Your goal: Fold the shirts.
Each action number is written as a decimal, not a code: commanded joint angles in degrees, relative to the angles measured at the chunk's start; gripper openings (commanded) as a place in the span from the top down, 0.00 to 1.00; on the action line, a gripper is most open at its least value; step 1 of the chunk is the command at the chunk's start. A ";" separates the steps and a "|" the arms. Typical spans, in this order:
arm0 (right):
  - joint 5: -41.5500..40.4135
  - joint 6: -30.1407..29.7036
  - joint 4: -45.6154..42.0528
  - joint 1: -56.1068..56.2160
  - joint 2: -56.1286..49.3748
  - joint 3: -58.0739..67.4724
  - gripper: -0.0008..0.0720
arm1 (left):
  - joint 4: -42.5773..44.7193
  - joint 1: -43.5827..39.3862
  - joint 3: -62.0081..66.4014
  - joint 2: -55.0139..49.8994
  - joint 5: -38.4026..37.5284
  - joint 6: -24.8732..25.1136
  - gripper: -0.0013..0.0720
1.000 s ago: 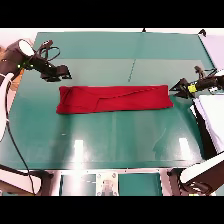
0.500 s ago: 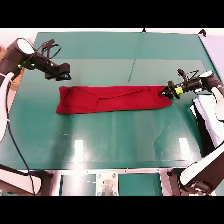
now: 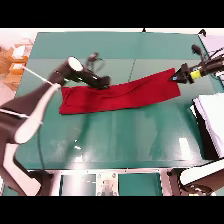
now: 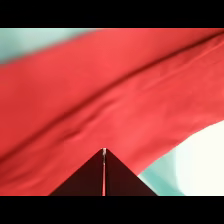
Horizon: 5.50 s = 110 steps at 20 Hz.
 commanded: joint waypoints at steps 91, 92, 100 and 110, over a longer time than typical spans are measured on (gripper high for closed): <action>11.63 36.35 -35.21 -41.86 19.08 1.07 0.97 | 36.52 23.39 11.54 29.24 -38.53 -0.26 0.95; 11.65 36.35 -38.29 -41.99 20.31 -1.81 0.97 | 36.50 23.39 11.54 29.22 -38.71 0.48 0.95; 5.75 32.85 -51.15 -42.32 21.70 -28.02 0.57 | 36.46 23.39 11.54 29.22 -38.75 0.61 0.95; -4.37 26.75 -21.35 -25.73 18.82 -8.24 0.97 | 35.41 23.39 11.56 29.66 -36.39 -0.79 0.95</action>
